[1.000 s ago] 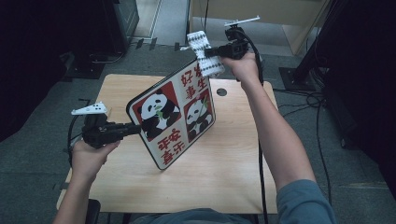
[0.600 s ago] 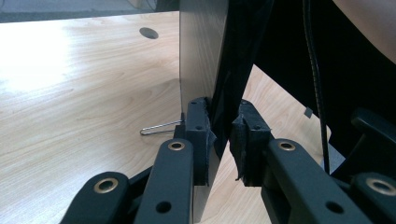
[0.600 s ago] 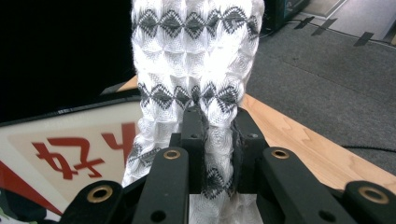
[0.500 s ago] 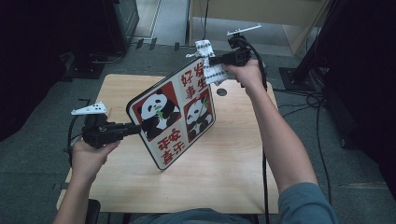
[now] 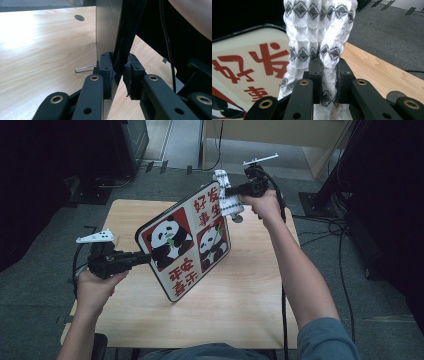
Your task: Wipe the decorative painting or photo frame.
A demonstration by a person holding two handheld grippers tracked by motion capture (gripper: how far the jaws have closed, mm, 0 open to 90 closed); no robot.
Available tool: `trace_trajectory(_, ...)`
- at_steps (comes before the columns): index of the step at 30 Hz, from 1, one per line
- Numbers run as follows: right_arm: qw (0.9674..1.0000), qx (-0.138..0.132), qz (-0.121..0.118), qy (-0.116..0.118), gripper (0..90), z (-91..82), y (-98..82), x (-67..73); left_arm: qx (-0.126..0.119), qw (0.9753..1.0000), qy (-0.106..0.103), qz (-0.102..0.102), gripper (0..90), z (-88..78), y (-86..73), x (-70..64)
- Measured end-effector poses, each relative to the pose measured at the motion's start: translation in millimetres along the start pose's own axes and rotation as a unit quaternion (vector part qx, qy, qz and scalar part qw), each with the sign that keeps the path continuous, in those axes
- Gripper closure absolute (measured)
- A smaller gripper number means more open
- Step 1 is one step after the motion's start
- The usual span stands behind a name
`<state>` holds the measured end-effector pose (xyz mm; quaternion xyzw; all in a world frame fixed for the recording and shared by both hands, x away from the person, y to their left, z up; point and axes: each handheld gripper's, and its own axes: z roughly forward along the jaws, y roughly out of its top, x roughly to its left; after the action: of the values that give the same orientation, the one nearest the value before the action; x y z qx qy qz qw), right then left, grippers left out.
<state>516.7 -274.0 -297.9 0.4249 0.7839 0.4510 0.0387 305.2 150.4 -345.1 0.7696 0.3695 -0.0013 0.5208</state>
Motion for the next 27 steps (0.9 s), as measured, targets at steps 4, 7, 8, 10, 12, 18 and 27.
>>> trace_trajectory(4, 1.0, 0.008, 0.001, -0.001, 79.3, 2.3, -3.4, -1.8, 0.0, 1.0, 0.0, -0.001, 78.2, 0.0, -0.1, 0.0)
trace_trajectory(7, 1.0, 0.001, 0.003, 0.001, 79.3, 3.3, -6.0, -2.5, 0.0, 1.0, 0.0, -0.001, 78.2, 0.0, -0.1, 0.0)
trace_trajectory(8, 1.0, 0.0, 0.002, 0.0, 79.2, 3.5, -6.5, -2.6, 0.0, 1.0, 0.0, -0.001, 78.2, 0.0, -0.1, 0.0)
trace_trajectory(10, 1.0, -0.002, 0.002, 0.0, 79.3, 4.8, -8.9, -3.1, 0.0, 1.0, 0.0, -0.001, 78.2, 0.0, -0.1, 0.1)
trace_trajectory(12, 1.0, -0.002, 0.003, 0.0, 79.3, 6.4, -11.1, -3.7, 0.0, 1.0, -0.001, -0.001, 78.1, -0.1, -0.1, 0.2)
trace_trajectory(18, 1.0, 0.007, 0.004, -0.001, 79.3, 9.4, -16.3, -5.9, 0.0, 1.0, -0.001, -0.002, 78.1, 0.1, -0.2, 0.3)
trace_trajectory(27, 0.9999, 0.009, 0.011, 0.001, 79.3, 13.4, -25.5, -9.7, -0.001, 1.0, -0.002, -0.002, 78.0, 0.3, -0.4, 0.2)
